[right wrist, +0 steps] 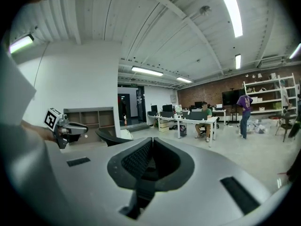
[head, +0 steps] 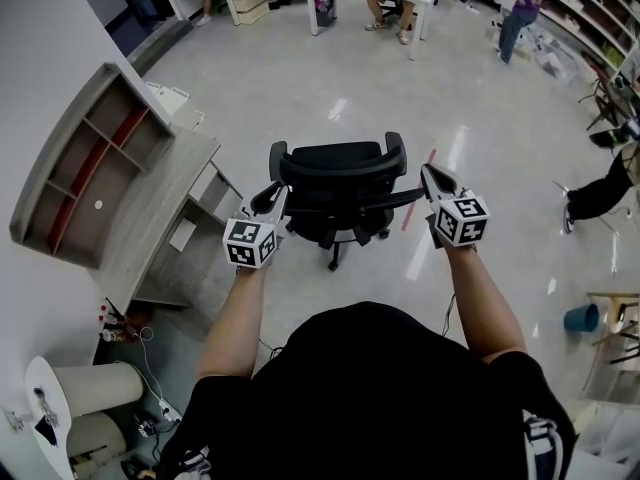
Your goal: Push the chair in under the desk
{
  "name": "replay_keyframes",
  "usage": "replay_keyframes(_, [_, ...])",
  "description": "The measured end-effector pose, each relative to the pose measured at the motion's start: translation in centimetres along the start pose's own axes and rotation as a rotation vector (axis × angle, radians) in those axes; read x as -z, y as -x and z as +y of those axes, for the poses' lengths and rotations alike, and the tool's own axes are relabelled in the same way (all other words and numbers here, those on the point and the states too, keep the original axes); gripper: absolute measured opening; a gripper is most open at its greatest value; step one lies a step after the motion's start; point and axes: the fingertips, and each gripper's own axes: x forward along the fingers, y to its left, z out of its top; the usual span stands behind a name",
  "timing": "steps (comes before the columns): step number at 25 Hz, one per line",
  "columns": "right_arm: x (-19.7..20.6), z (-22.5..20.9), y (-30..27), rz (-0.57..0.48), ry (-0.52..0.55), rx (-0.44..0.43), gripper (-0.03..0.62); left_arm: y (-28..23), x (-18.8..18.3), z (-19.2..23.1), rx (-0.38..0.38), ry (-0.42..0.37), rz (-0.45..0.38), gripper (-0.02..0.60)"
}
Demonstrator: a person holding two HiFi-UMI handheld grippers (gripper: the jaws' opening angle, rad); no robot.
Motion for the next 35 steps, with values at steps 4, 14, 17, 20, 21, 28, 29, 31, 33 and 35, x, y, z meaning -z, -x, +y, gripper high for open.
replay_keyframes(4, [-0.2,0.2,-0.3,-0.011,-0.001,-0.008,0.000,-0.3,0.7,0.4,0.012,-0.018,0.022,0.066])
replay_keyframes(14, [2.5,2.0,-2.7,0.113,0.197,-0.158,0.071,-0.8,2.7,1.2,0.041,-0.086,0.085,0.066])
replay_keyframes(17, [4.4,2.4,-3.5,0.190,0.281,-0.217,0.094,-1.2,3.8,1.3,0.078,-0.136,0.144,0.069])
replay_keyframes(20, [7.1,2.8,-4.1,0.281,0.360,-0.273,0.147,-1.6,5.8,1.0,0.128,-0.209,0.230,0.091])
replay_keyframes(21, [8.0,2.8,-4.3,0.307,0.383,-0.289,0.155,-1.9,6.6,0.9,0.148,-0.239,0.268,0.101])
replay_keyframes(28, [12.9,2.8,-5.7,0.463,0.524,-0.397,0.185,-3.9,11.7,-0.1,0.283,-0.386,0.487,0.162])
replay_keyframes(29, [13.5,2.9,-5.8,0.484,0.544,-0.412,0.193,-4.2,12.5,-0.3,0.303,-0.417,0.521,0.173])
replay_keyframes(31, [14.7,3.1,-6.1,0.525,0.586,-0.444,0.208,-4.5,14.0,-0.6,0.355,-0.480,0.595,0.196])
replay_keyframes(33, [16.1,3.3,-6.3,0.569,0.626,-0.477,0.225,-4.8,15.5,-0.8,0.402,-0.540,0.668,0.216])
replay_keyframes(35, [17.4,3.3,-6.5,0.614,0.670,-0.498,0.238,-5.1,16.9,-0.8,0.434,-0.608,0.736,0.229])
